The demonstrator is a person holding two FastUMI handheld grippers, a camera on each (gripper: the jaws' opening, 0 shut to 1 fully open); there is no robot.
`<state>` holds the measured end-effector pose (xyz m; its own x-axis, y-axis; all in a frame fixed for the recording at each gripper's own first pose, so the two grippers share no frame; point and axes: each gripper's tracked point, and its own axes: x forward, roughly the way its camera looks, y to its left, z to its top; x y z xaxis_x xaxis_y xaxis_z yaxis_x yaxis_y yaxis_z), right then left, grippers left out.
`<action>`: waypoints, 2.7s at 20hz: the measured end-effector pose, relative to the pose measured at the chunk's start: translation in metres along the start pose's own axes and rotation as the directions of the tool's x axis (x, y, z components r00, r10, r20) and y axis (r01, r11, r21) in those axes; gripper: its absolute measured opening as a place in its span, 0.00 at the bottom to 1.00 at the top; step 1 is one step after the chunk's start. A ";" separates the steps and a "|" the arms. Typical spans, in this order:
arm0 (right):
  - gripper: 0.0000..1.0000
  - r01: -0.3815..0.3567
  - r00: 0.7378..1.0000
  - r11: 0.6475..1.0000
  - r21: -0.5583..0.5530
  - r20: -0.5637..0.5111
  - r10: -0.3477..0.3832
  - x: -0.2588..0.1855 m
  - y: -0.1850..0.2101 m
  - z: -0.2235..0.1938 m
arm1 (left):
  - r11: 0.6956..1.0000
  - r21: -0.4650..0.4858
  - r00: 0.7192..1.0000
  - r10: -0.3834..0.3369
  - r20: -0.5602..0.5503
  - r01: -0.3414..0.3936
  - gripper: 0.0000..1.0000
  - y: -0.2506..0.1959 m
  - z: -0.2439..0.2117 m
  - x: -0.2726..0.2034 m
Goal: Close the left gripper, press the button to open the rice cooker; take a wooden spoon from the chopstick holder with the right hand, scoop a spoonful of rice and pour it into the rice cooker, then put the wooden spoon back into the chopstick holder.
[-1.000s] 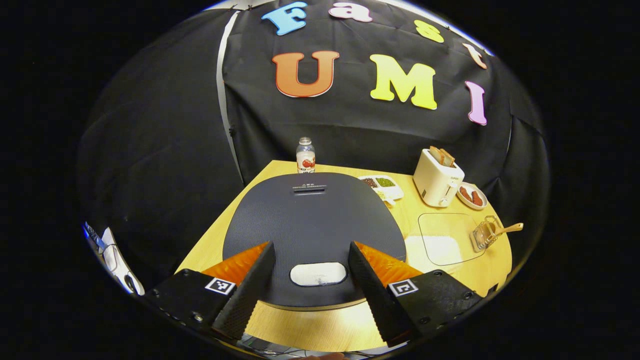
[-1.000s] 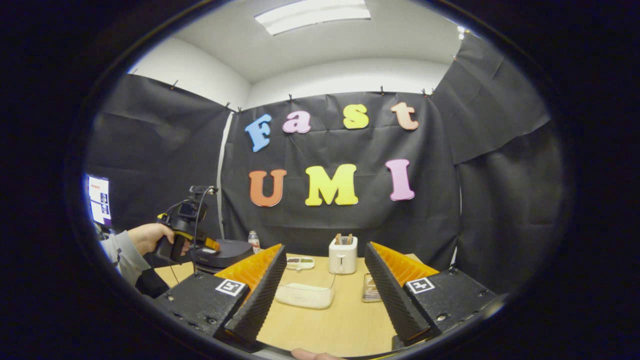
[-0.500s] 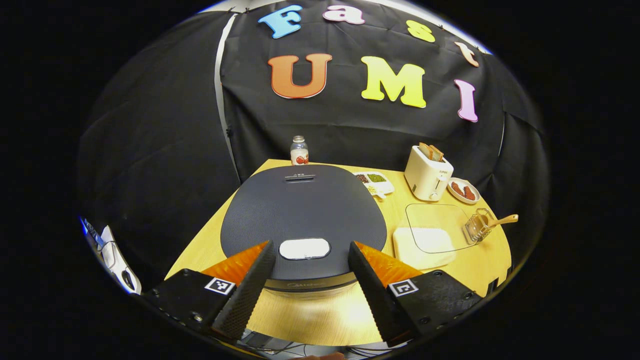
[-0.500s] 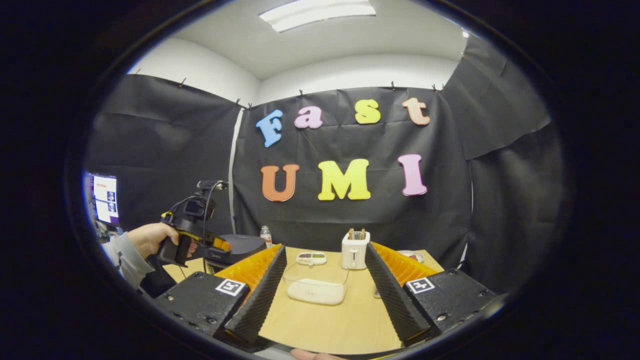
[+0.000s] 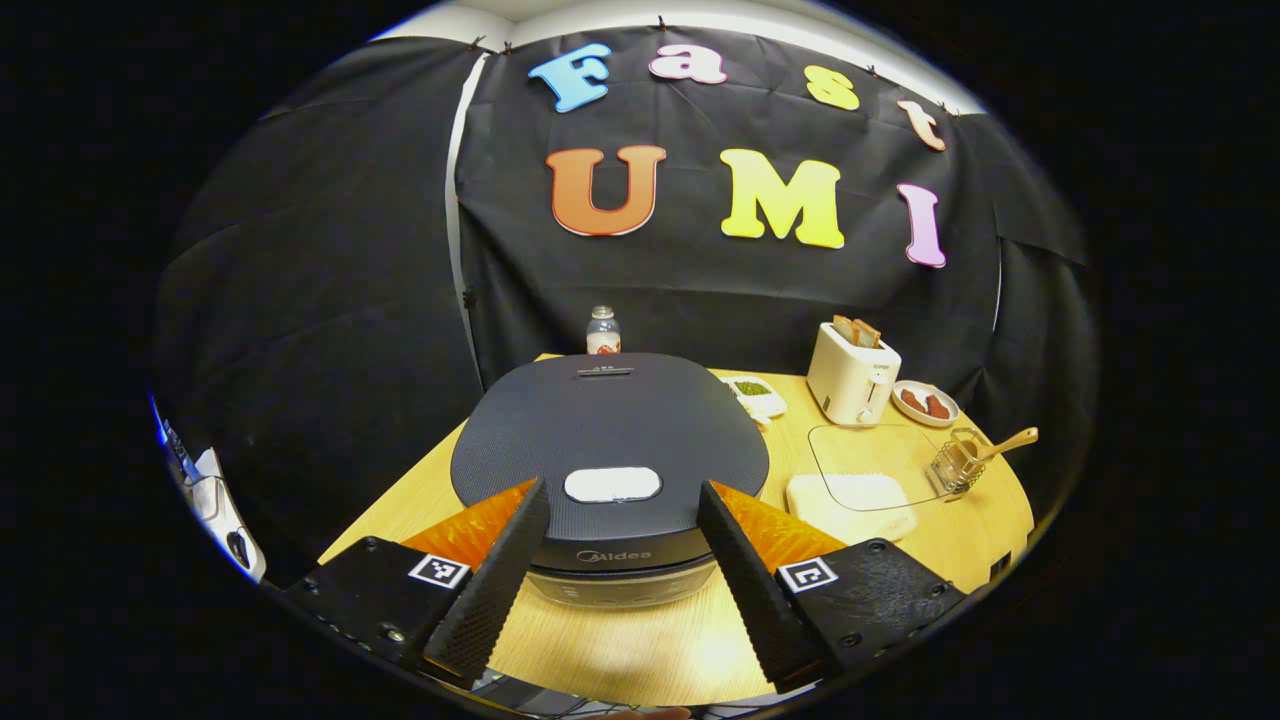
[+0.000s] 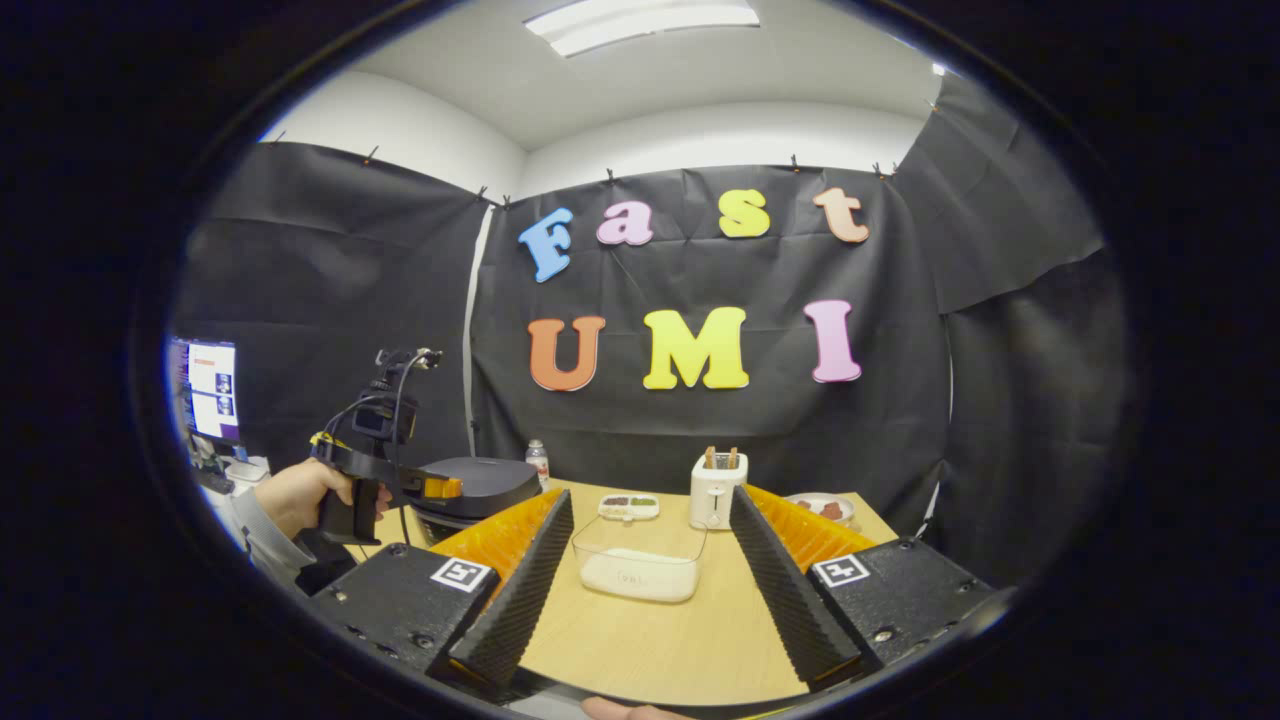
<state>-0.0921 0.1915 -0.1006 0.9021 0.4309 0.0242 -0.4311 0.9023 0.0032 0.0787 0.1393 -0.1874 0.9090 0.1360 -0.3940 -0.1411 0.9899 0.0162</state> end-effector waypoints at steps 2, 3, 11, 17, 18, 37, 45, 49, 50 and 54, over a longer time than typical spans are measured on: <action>1.00 -0.006 1.000 1.000 -0.016 0.010 0.006 0.001 0.007 0.003 | 1.000 0.000 0.998 0.025 0.054 -0.025 0.97 -0.001 0.000 0.004; 0.94 -0.008 1.000 1.000 -0.023 0.013 0.008 0.001 0.010 0.003 | 0.999 0.006 0.997 0.033 0.069 -0.033 0.97 -0.002 -0.002 0.005; 1.00 -0.008 1.000 1.000 -0.030 -0.007 0.007 0.009 0.018 -0.004 | 1.000 0.006 0.991 0.019 0.134 -0.020 0.96 -0.002 -0.006 0.006; 0.94 0.018 1.000 0.999 -0.028 0.000 -0.018 0.008 0.011 -0.001 | 1.000 0.007 0.992 0.006 0.128 -0.007 0.96 -0.003 -0.001 0.004; 0.94 0.022 1.000 0.999 -0.026 0.001 -0.022 0.008 0.009 0.000 | 1.000 -0.003 0.992 -0.004 0.129 0.004 0.95 -0.005 0.002 0.000; 1.00 0.070 0.996 0.997 -0.019 0.066 -0.068 -0.002 -0.016 0.016 | 0.990 0.052 0.937 -0.139 0.320 0.129 0.92 -0.098 0.041 -0.161; 1.00 0.098 0.993 0.995 0.000 0.059 -0.098 -0.004 -0.029 0.013 | 0.976 0.020 0.917 -0.209 0.339 0.215 0.94 -0.118 0.019 -0.206; 1.00 0.100 0.993 0.995 -0.004 0.059 -0.100 -0.008 -0.031 0.013 | 0.978 0.032 0.911 -0.204 0.357 0.206 0.94 -0.122 0.016 -0.214; 1.00 0.103 0.993 0.995 -0.007 0.060 -0.102 -0.009 -0.033 0.013 | 0.977 0.046 0.909 -0.209 0.361 0.207 0.94 -0.124 0.015 -0.215; 1.00 0.110 0.992 0.994 0.002 0.061 -0.110 -0.012 -0.036 0.014 | 0.981 0.081 0.913 -0.195 0.359 0.178 0.94 -0.124 0.010 -0.213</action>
<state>-0.0876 0.1532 -0.0873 0.9410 0.3276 0.0845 -0.3294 0.9442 0.0080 -0.0935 -0.0119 -0.0963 0.9980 -0.0544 -0.0325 0.0551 0.9983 0.0198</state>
